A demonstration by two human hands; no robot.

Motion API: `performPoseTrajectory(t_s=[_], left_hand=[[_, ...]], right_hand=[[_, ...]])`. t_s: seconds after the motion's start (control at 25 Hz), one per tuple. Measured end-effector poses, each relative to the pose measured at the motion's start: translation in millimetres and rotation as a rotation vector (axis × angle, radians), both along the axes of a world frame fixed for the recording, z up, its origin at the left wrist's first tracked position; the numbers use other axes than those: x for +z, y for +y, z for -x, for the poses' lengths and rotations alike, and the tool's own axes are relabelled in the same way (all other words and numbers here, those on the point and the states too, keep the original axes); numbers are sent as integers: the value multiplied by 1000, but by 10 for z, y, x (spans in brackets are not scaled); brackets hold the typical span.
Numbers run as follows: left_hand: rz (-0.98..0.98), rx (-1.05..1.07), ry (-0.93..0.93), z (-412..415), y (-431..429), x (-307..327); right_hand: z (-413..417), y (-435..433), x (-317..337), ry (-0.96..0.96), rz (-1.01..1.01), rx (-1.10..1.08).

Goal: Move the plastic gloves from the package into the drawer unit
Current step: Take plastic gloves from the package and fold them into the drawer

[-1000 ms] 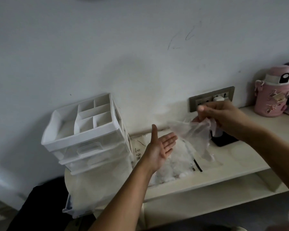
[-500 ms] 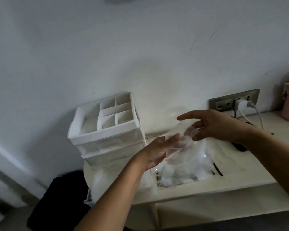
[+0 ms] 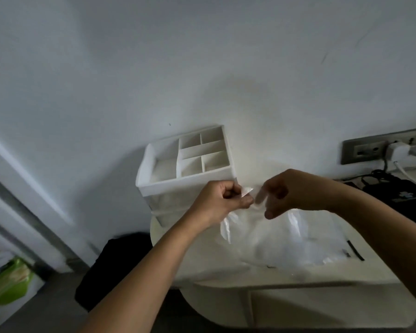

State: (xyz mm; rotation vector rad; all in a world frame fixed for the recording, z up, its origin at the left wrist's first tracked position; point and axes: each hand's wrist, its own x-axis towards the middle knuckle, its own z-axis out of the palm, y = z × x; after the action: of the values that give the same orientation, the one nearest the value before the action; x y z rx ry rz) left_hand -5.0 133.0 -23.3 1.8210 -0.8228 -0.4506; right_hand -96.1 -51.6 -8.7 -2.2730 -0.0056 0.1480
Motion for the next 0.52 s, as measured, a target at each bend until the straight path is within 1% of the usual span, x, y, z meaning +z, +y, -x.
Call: performPoseTrajectory(t_s=[0.08, 0.16, 0.24, 0.32, 0.36, 0.4, 0.44, 0.52], left_hand=[[-2, 43, 41, -78, 158, 0], [-34, 104, 103, -159, 338, -47], [-75, 164, 191, -215, 522, -134], [-129, 229, 258, -242, 659, -226], [-146, 266, 275, -262, 708, -287], [-149, 300, 296, -284, 735, -343], [-144, 334, 328, -311, 750, -399], [-141, 388, 382, -358, 784, -492]], right_hand=[[-26, 40, 3, 120, 25, 52], [-71, 54, -20, 184, 35, 66], [-155, 106, -79, 168, -39, -11], [-261, 194, -152, 116, -149, -167], [-305, 254, -179, 74, -138, -246], [-327, 301, -187, 22, -47, -323], [-328, 350, -175, -33, 104, -395], [-281, 534, -121, -158, 511, -483]])
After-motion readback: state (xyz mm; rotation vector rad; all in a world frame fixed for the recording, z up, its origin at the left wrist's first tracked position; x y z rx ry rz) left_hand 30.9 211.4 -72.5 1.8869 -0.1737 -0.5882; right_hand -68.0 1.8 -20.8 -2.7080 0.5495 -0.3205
